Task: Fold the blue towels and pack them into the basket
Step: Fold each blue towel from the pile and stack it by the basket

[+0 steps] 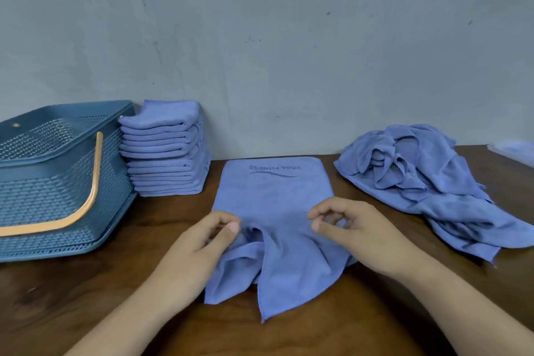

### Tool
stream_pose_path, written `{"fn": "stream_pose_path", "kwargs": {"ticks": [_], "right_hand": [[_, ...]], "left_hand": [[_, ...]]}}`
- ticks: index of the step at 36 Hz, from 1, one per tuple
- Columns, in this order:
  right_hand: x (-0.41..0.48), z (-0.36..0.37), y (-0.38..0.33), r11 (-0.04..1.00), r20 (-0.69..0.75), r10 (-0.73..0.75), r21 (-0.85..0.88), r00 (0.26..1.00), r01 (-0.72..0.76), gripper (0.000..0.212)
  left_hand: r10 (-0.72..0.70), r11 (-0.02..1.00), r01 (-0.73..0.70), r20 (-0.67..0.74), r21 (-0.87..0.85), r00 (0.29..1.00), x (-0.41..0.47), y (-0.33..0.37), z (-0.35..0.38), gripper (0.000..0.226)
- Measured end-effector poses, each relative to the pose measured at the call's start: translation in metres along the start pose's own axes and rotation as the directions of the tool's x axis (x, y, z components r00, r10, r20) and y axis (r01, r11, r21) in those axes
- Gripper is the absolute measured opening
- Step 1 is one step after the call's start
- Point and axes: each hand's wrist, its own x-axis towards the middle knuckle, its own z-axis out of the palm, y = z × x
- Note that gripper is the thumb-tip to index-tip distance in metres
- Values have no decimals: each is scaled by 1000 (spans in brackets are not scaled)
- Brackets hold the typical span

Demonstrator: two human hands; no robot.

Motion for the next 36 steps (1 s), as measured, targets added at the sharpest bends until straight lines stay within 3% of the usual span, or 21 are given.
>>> {"fn": "stream_pose_path", "kwargs": {"ticks": [4,8,13,16,18,20,22,25,27,29,31,33,36], "right_hand": [[-5,5,-11,987,209,-132,-63,969,148,9],[-10,7,-12,951,409,-175,-167,896,262,25],[-6,13,-9,846,484,-156,-385,861,370,40],[-2,20,-7,770,491,-226,-440,841,463,27],[-2,20,-8,777,481,-252,-416,840,472,19],[-5,16,-11,905,424,-212,-256,880,341,11],[-5,11,-11,989,325,-146,44,934,140,8],[5,10,0,980,-4,52,193,999,-50,17],[15,10,9,948,-158,232,260,960,-186,20],[19,12,14,913,-161,348,282,924,-295,17],[20,13,16,917,-120,362,224,924,-330,23],[18,11,18,934,-112,347,134,931,-332,41],[17,4,24,945,-51,323,-40,945,-325,45]], "left_hand": [[106,976,-144,219,166,970,-5,2,-4,31],[236,870,-351,332,346,913,-3,-3,-4,48],[260,885,-324,223,335,940,3,-4,1,6],[215,935,-254,172,246,961,3,-3,6,8],[183,957,-210,145,198,972,2,-1,6,13],[170,983,-176,105,59,980,2,0,5,20],[89,978,-87,1,-190,996,6,1,3,35],[-150,893,41,-211,-449,966,18,-4,-2,47],[-294,872,142,-268,-469,918,25,-10,-5,41],[-382,859,249,-235,-447,894,26,-15,-7,32],[-407,855,317,-153,-410,900,25,-14,-7,25],[-381,866,327,-76,-378,921,22,-12,-8,33],[-350,903,342,13,-260,936,20,-9,-13,41]]}}
